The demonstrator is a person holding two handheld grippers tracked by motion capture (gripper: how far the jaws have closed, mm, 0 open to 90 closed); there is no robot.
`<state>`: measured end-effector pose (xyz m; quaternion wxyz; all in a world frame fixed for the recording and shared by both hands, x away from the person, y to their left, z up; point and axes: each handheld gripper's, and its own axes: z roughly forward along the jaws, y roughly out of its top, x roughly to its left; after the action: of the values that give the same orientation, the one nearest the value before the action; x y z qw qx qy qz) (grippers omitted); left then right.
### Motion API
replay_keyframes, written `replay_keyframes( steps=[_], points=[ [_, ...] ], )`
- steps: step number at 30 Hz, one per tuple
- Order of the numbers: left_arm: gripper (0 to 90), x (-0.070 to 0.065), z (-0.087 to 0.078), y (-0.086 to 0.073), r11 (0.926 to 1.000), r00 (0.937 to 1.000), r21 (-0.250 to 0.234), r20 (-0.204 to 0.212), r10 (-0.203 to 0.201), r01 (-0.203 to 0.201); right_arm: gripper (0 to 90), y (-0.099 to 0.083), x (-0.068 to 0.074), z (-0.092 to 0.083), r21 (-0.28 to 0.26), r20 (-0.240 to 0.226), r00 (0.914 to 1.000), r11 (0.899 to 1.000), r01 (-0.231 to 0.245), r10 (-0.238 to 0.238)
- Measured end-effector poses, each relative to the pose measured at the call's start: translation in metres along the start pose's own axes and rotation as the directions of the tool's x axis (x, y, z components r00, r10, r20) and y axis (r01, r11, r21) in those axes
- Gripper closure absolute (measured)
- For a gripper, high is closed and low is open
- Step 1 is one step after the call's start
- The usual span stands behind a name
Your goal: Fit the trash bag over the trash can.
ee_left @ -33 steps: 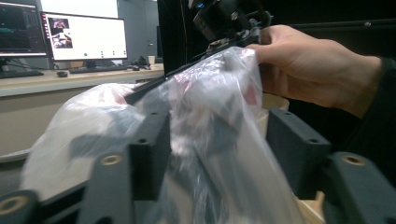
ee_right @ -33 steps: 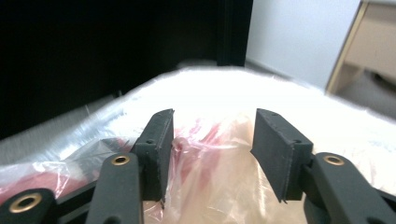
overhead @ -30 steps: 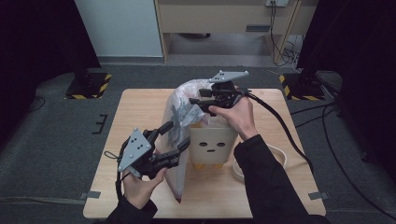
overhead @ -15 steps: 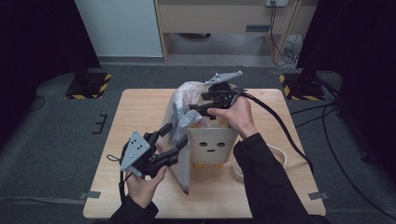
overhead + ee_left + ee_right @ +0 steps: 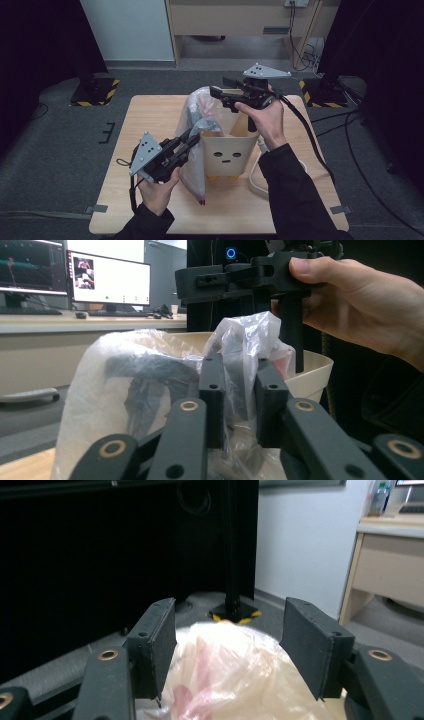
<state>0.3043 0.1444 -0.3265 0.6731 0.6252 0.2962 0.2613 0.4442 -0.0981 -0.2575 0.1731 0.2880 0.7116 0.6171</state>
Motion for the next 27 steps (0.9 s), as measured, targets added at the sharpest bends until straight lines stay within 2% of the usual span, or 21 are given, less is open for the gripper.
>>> replay_keyframes(
  steps=[2,9,13,16,19,22,25,27],
  points=[
    [81.5,-0.003,0.004,0.003,1.0000,0.9999,0.001,0.015,-0.002,0.002,39.0,0.001,0.000,-0.002,-0.023,0.000,1.0000,1.000,0.002,-0.002],
    [83.1,-0.017,0.017,0.015,0.9986,0.9977,0.018,0.047,0.048,-0.049,39.1,0.003,0.001,-0.004,-0.059,-0.019,0.9998,0.998,0.005,-0.006],
    [83.0,-0.021,0.030,0.016,0.9966,0.9955,0.069,0.086,0.040,-0.046,39.3,0.004,0.000,-0.004,-0.086,-0.037,0.9993,0.996,-0.009,0.005],
    [82.4,-0.023,0.037,0.011,0.9956,0.9937,0.090,0.111,0.016,-0.026,38.7,0.004,0.001,-0.004,-0.089,-0.051,0.9986,0.996,-0.013,0.008],
    [79.5,-0.023,0.043,0.008,0.9956,0.9894,0.094,0.145,-0.013,-0.001,36.7,0.001,0.002,0.001,-0.067,-0.065,0.9978,0.998,-0.011,0.006],
    [73.2,-0.024,0.045,0.007,0.9955,0.9845,0.095,0.174,-0.023,0.007,36.2,-0.005,0.004,0.010,-0.021,-0.081,0.9967,1.000,-0.006,0.004],
    [60.9,-0.025,0.042,0.008,0.9964,0.9810,0.084,0.192,-0.027,0.011,40.0,-0.012,0.007,0.018,0.036,-0.084,0.9963,0.999,0.021,-0.018],
    [50.3,-0.026,0.038,0.009,0.9973,0.9837,0.074,0.180,-0.011,-0.002,45.2,-0.017,0.007,0.022,0.094,-0.061,0.9968,0.994,0.057,-0.051]
  ],
)
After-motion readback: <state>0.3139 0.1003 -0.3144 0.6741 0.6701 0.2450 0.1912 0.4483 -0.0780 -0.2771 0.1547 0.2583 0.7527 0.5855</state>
